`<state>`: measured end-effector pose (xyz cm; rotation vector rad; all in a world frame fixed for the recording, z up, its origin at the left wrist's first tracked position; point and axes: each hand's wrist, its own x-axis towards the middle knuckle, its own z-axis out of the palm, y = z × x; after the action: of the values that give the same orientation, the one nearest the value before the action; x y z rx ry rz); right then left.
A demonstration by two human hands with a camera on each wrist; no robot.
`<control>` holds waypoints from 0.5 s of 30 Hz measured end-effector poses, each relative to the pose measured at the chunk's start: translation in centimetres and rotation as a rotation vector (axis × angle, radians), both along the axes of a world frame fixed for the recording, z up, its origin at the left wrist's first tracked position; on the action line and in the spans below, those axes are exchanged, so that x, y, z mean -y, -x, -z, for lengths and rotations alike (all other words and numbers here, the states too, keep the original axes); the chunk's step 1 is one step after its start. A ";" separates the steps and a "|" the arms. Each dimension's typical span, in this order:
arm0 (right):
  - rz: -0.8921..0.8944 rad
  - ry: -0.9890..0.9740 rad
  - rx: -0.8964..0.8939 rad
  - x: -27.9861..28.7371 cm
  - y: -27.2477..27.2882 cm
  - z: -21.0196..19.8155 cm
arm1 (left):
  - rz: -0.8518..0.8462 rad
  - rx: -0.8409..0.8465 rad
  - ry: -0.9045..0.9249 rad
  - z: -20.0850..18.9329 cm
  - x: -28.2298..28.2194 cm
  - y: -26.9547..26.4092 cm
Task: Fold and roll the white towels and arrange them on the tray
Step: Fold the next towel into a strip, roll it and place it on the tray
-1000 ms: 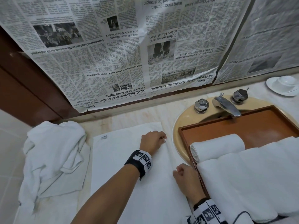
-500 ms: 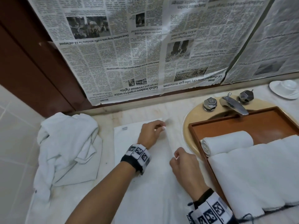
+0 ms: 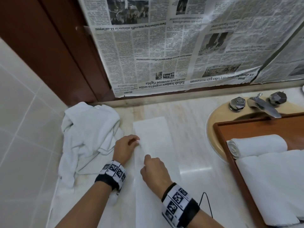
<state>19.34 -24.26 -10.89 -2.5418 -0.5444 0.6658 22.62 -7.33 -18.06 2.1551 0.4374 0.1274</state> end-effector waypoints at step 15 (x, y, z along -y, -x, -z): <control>-0.247 -0.192 -0.274 3.5 0.3 2.0 | -0.075 -0.006 -0.074 0.3 0.9 1.1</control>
<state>19.00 -27.80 -12.93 -2.1788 -0.7902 0.9814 21.54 -8.22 -18.35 2.2124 0.5249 0.1819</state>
